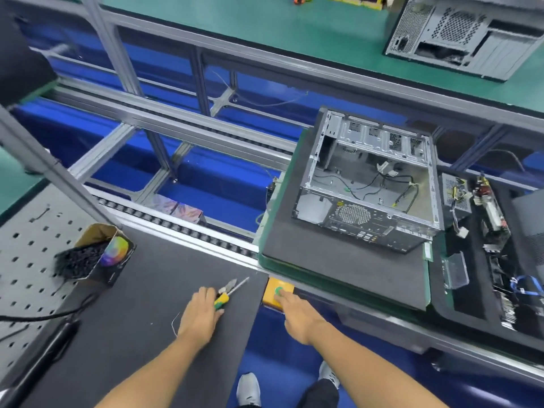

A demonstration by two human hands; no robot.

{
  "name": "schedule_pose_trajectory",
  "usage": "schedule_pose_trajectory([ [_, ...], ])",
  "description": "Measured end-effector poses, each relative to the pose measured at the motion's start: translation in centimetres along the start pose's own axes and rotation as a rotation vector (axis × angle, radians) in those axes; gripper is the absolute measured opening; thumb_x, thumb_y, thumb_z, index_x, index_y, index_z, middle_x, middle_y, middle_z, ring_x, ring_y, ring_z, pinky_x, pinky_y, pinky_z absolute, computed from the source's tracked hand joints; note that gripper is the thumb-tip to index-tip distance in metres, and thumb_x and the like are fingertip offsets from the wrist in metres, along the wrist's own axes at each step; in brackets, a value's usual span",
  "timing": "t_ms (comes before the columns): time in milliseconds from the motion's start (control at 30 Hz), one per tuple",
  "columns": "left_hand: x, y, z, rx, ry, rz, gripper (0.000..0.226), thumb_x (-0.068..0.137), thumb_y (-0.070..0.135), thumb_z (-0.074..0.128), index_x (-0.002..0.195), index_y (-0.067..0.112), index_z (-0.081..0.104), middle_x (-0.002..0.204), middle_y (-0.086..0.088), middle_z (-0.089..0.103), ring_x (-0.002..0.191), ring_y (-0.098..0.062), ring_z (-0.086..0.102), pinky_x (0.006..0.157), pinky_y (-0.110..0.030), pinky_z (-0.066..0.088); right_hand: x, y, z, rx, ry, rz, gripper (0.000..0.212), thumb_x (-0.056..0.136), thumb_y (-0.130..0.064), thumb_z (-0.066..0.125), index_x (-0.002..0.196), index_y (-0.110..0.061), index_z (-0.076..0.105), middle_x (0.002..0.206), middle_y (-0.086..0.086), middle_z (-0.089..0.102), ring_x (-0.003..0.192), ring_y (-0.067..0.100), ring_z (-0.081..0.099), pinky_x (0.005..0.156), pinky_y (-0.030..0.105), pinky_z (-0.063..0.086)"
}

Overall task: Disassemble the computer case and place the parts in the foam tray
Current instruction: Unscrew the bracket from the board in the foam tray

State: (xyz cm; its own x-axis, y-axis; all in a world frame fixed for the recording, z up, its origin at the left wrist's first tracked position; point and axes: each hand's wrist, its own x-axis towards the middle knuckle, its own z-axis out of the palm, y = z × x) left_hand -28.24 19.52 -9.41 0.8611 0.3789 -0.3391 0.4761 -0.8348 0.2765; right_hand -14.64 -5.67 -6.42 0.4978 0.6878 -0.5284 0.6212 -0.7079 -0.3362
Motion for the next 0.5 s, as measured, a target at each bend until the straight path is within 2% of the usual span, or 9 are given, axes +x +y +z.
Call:
schedule_pose_trajectory([
  [67,-0.3,-0.1,-0.1,-0.077,0.045,-0.046,0.049,0.097,0.033,0.067,0.139,0.017,0.047,0.134,-0.007,0.046,0.114,-0.026,0.050,0.098,-0.033,0.043,0.5,-0.5,0.0,-0.037,0.014,0.018,0.072,0.093,0.003,0.043,0.160,-0.011,0.022,0.170,0.003,0.012,0.151,0.028,0.025,0.121,0.039,0.026],
  [133,-0.4,-0.7,-0.4,-0.120,0.062,-0.059,0.056,0.097,0.037,0.066,0.145,0.021,0.042,0.137,-0.004,0.044,0.118,-0.023,0.048,0.100,-0.030,0.042,1.0,-0.9,-0.2,-0.080,0.030,0.029,0.069,0.093,0.001,0.045,0.158,-0.010,0.026,0.168,0.004,0.017,0.147,0.029,0.031,0.119,0.039,0.029],
  [233,-0.4,-1.8,-0.6,-0.083,0.045,-0.020,0.053,0.099,0.044,0.061,0.144,0.025,0.042,0.134,0.000,0.045,0.117,-0.020,0.049,0.097,-0.028,0.043,1.2,-1.8,-1.0,-0.159,0.002,0.060,0.052,0.092,-0.005,0.047,0.143,-0.013,0.039,0.154,0.007,0.038,0.125,0.030,0.047,0.104,0.038,0.035],
  [333,-0.4,-2.2,-0.6,-0.082,0.043,-0.016,0.046,0.099,0.045,0.059,0.139,0.027,0.046,0.130,0.001,0.044,0.115,-0.018,0.049,0.091,-0.029,0.048,1.4,-2.3,-1.9,-0.231,-0.048,0.088,0.040,0.092,-0.010,0.049,0.131,-0.015,0.043,0.137,0.007,0.051,0.116,0.028,0.051,0.099,0.037,0.033],
  [400,-0.7,-2.3,-0.4,-0.071,0.041,-0.024,0.047,0.097,0.045,0.062,0.137,0.026,0.046,0.128,0.001,0.045,0.115,-0.019,0.049,0.091,-0.030,0.050,1.4,-2.3,-2.3,-0.217,-0.079,0.091,0.040,0.094,-0.016,0.052,0.134,-0.014,0.043,0.142,0.006,0.047,0.121,0.028,0.049,0.102,0.039,0.033],
  [500,-1.1,-2.1,0.3,-0.107,0.075,-0.019,0.053,0.090,0.041,0.072,0.136,0.025,0.049,0.126,0.000,0.047,0.112,-0.021,0.052,0.088,-0.033,0.050,0.5,-1.7,-1.6,-0.128,-0.115,0.067,0.061,0.095,-0.019,0.055,0.152,-0.016,0.035,0.163,0.000,0.022,0.140,0.028,0.037,0.116,0.044,0.029],
])
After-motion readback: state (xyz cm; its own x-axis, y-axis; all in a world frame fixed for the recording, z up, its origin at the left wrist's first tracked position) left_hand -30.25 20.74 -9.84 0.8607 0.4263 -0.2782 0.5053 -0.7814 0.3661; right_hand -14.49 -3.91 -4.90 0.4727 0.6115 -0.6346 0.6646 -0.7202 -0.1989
